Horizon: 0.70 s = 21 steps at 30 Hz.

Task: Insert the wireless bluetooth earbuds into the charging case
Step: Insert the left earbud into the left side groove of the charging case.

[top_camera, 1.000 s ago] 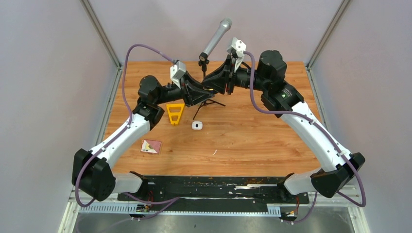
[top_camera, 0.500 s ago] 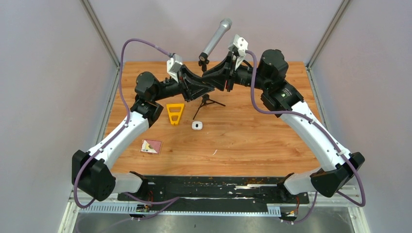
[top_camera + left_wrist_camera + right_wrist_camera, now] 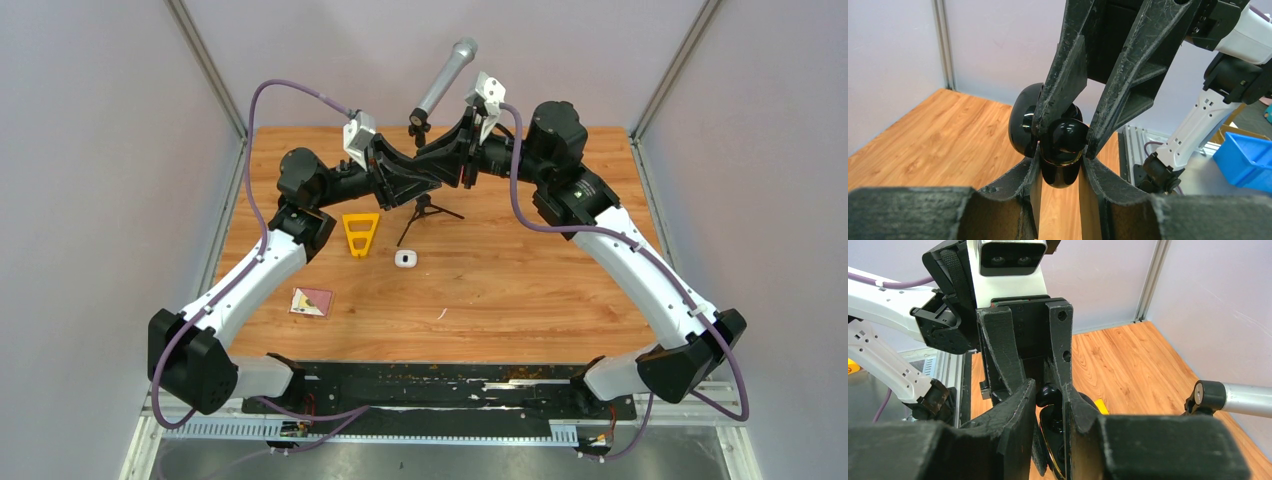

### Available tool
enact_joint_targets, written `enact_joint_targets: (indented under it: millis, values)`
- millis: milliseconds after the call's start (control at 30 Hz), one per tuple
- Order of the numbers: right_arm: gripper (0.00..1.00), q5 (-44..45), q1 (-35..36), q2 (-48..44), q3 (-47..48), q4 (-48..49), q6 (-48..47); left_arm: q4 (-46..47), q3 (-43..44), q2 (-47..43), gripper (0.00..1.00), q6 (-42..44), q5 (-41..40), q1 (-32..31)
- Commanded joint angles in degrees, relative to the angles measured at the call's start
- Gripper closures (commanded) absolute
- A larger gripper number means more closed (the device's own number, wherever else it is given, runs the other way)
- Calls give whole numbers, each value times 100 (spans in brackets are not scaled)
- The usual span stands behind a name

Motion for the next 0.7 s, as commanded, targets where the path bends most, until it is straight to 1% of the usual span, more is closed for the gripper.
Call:
enact_joint_targets:
  millis: [0,133,333,533,667]
  values:
    - [82,50,-5,26,156,273,-62,314,92,-79,100,0,149,-52]
    - [80,78,-4,27,101,237,-62,343,103,-91,100,3,127,-53]
    - [77,167,-1,-64,-63,63,-365,350,83,-105,100,64,111,-48]
    - [75,254,-3,-131,-97,-118,-583,369,55,-122,100,61,114,-53]
    - [70,278,-3,-157,-97,-216,-675,392,39,-125,100,61,116,-53]
